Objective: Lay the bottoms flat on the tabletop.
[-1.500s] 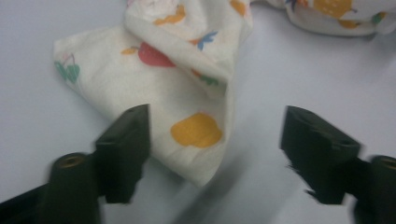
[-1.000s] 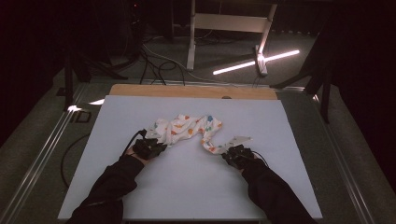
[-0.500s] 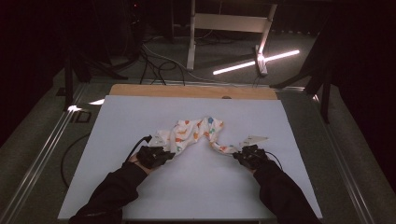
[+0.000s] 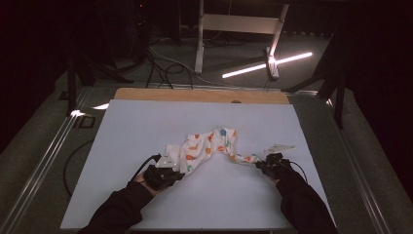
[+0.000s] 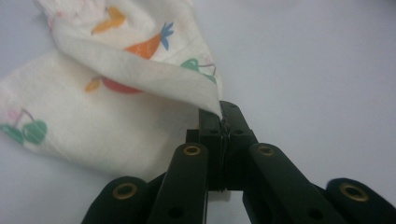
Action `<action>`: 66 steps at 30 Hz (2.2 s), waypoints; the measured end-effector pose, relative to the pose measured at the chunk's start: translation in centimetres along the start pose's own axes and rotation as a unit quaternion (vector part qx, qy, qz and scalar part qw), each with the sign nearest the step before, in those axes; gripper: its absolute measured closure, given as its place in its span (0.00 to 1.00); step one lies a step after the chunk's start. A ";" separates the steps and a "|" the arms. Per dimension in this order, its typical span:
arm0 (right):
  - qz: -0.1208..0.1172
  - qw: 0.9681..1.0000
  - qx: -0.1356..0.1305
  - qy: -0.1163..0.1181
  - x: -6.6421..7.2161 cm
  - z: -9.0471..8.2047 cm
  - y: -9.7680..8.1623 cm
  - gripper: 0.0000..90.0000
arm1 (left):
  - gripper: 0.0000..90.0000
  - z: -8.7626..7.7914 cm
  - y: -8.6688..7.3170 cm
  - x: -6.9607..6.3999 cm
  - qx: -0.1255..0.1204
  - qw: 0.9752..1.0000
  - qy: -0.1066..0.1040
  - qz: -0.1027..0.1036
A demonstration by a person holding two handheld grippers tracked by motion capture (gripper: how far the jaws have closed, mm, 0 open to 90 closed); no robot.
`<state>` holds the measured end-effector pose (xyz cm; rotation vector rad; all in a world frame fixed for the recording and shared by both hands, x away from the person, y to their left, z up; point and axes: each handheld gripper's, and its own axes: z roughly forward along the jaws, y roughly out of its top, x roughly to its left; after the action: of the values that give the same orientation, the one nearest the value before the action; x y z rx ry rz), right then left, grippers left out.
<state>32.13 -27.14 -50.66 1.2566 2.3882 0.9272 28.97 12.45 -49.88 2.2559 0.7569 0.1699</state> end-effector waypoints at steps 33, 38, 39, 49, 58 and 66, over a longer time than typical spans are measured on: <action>-0.020 0.995 -0.097 0.030 2.1 -2.7 2.1 0.14 | 0.99 -0.3 0.2 -1.8 0.027 0.998 0.021 0.046; -0.028 0.995 -0.097 0.024 2.3 -2.8 2.1 0.13 | 0.99 -0.3 2.8 -2.1 -0.002 0.999 -0.003 0.047; -0.026 0.995 -0.098 0.026 2.3 -2.8 2.1 0.13 | 0.99 -0.3 3.3 -2.2 -0.009 0.999 -0.007 0.050; -0.023 0.994 -0.100 0.030 2.0 -2.9 2.0 0.13 | 0.99 -1.4 6.7 -1.7 -0.106 0.989 -0.104 -0.016; -0.020 0.994 -0.100 0.029 1.8 -2.9 1.9 0.13 | 0.99 -2.4 2.9 3.2 -0.193 0.960 -0.117 -0.166; -0.032 0.995 -0.090 0.030 2.3 -2.5 2.0 0.13 | 0.96 -1.4 -0.7 6.5 -0.077 0.987 0.032 -0.135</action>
<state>30.81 -25.47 -47.33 1.0953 2.3136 1.1471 33.50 17.38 -50.05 1.9879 1.0380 0.1646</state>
